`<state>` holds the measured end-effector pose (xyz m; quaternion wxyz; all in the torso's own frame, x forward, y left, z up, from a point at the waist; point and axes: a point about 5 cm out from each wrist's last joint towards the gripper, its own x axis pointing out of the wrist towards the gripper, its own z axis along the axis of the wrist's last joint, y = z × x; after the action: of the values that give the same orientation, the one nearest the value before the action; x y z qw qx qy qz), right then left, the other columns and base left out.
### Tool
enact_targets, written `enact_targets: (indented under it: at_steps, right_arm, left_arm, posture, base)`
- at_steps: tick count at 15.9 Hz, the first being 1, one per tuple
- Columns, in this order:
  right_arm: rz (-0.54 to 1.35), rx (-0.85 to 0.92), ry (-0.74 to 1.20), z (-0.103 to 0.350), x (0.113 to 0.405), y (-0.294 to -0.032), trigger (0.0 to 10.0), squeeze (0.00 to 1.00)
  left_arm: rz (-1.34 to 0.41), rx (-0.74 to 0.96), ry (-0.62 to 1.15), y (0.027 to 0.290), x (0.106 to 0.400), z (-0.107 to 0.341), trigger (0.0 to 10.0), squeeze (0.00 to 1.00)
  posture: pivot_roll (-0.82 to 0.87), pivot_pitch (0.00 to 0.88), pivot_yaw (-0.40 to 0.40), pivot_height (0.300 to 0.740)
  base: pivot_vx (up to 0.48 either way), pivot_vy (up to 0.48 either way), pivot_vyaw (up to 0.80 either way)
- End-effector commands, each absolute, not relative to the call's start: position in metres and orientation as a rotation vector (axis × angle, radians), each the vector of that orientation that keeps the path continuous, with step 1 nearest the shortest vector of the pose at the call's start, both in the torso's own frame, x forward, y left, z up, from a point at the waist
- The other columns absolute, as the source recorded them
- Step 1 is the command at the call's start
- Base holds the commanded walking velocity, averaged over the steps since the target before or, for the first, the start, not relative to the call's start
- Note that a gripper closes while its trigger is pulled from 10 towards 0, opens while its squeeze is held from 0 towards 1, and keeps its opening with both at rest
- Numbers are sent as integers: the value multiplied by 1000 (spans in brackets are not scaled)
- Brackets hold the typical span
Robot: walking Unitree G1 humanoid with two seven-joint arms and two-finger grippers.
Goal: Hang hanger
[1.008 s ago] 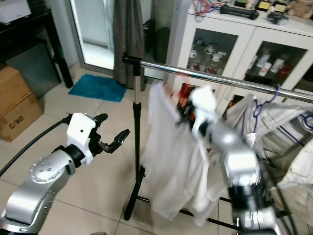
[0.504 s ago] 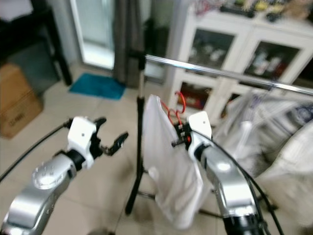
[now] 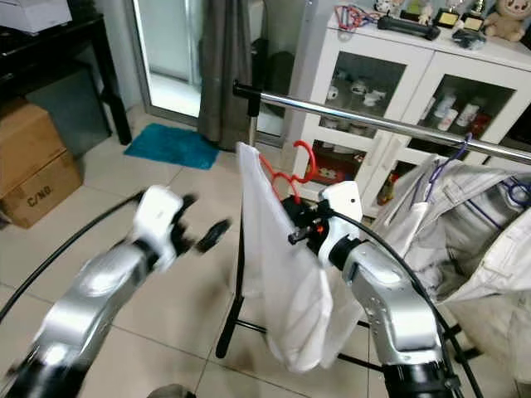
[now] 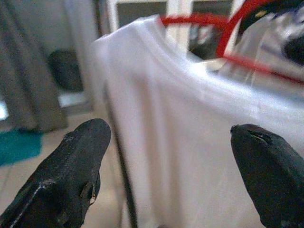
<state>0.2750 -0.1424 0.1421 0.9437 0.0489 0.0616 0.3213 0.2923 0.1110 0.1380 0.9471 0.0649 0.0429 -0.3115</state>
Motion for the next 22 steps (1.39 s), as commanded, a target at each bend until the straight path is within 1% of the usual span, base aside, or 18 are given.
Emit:
enact_targets:
  at_steps: [1, 4, 6, 9, 10, 11, 12, 13, 22]
  right_arm:
    - [698, 123, 86, 151, 272, -144, 10000, 0]
    - [817, 127, 83, 156, 263, -146, 10000, 0]
    - [843, 127, 81, 159, 262, -147, 10000, 0]
    - [857, 129, 76, 162, 262, -149, 10000, 0]
    - [859, 126, 75, 162, 262, -149, 10000, 0]
    - [858, 124, 75, 162, 262, -150, 10000, 0]
    - [857, 123, 73, 163, 263, -150, 10000, 0]
    - [863, 121, 72, 163, 263, -150, 10000, 0]
    - [875, 120, 80, 162, 263, -152, 10000, 0]
  left_arm:
    - [-670, 123, 85, 103, 294, 137, 10000, 1000]
    - [-700, 136, 37, 84, 313, 150, 10000, 1000]
    - [-664, 140, 40, 81, 323, 150, 10000, 1000]
    - [-660, 122, 39, 79, 324, 149, 10000, 1000]
    - [-658, 118, 42, 79, 324, 148, 1137, 992]
    - [-660, 115, 42, 78, 323, 147, 0, 929]
    - [-657, 111, 39, 78, 324, 147, 0, 333]
    - [-644, 108, 37, 79, 324, 147, 0, 0]
    - [-625, 99, 35, 81, 326, 148, 0, 0]
  posture:
    - [112, 0, -70, 740]
    - [101, 0, -69, 740]
    - [94, 0, -65, 740]
    - [92, 0, -62, 740]
    - [92, 0, -62, 740]
    - [93, 0, -63, 740]
    - [96, 0, -66, 740]
    - [96, 0, -67, 740]
    - [95, 0, -69, 740]
  base:
    - [0, 0, 0]
    - [0, 0, 0]
    - [0, 0, 0]
    - [0, 0, 0]
    - [0, 0, 0]
    - [0, 0, 0]
    - [0, 0, 0]
    - [0, 0, 0]
    - [0, 0, 0]
